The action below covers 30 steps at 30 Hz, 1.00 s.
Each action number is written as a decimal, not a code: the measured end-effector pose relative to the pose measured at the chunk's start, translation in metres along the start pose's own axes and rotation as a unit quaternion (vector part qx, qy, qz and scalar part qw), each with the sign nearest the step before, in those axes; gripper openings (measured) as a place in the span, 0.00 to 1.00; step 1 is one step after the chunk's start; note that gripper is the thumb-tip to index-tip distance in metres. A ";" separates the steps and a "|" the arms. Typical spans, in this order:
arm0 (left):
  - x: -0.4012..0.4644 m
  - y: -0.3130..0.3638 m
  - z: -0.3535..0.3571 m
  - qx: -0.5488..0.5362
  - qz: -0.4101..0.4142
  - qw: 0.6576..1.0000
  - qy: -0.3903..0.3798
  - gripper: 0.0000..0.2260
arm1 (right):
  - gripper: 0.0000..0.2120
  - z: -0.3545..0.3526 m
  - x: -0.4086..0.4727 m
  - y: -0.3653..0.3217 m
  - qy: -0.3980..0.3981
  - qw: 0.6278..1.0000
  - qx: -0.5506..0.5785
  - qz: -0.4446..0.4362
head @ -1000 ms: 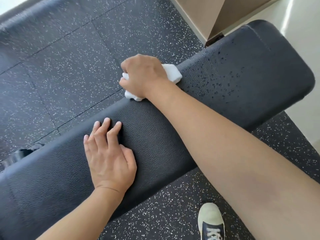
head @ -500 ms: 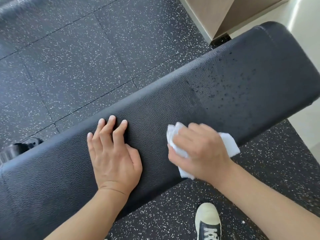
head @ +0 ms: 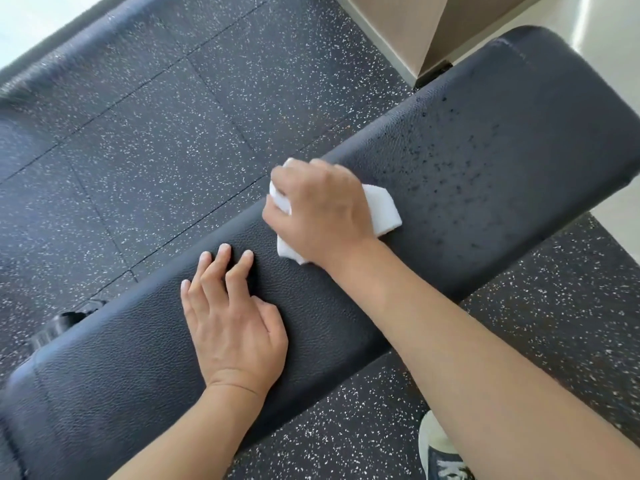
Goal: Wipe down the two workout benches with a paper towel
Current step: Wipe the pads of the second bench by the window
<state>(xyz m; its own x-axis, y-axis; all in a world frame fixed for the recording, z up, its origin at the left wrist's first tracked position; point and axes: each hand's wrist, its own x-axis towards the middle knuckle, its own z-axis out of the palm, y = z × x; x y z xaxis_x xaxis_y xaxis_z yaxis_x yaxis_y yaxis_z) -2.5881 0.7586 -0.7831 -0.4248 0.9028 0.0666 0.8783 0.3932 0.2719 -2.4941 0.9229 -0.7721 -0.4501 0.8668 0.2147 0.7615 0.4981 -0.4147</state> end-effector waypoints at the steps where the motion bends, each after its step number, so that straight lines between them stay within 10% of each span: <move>1: 0.000 0.000 0.000 0.001 -0.001 1.000 -0.002 0.25 | 0.08 -0.005 -0.026 -0.002 0.007 0.999 0.017 -0.032; 7: -0.001 0.001 0.000 -0.001 0.000 1.000 0.008 0.25 | 0.11 -0.035 -0.122 0.038 -0.015 0.976 0.022 -0.217; 15: 0.000 -0.004 0.004 0.014 0.005 1.000 0.004 0.26 | 0.13 -0.037 0.022 0.095 0.051 0.996 -0.032 0.062; 23: 0.001 -0.001 0.000 0.002 -0.001 1.000 -0.002 0.26 | 0.08 0.000 -0.019 -0.014 -0.056 0.994 0.011 -0.098; 30: 0.002 0.000 -0.001 -0.010 0.001 1.000 0.002 0.25 | 0.10 -0.055 -0.101 0.082 -0.031 0.971 -0.021 -0.236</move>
<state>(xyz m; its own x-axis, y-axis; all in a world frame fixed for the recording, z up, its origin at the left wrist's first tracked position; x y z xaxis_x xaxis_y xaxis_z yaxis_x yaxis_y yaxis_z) -2.5895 0.7598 -0.7818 -0.4236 0.9030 0.0717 0.8751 0.3875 0.2900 -2.3608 0.8778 -0.7793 -0.7796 0.5396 0.3178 0.4816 0.8410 -0.2463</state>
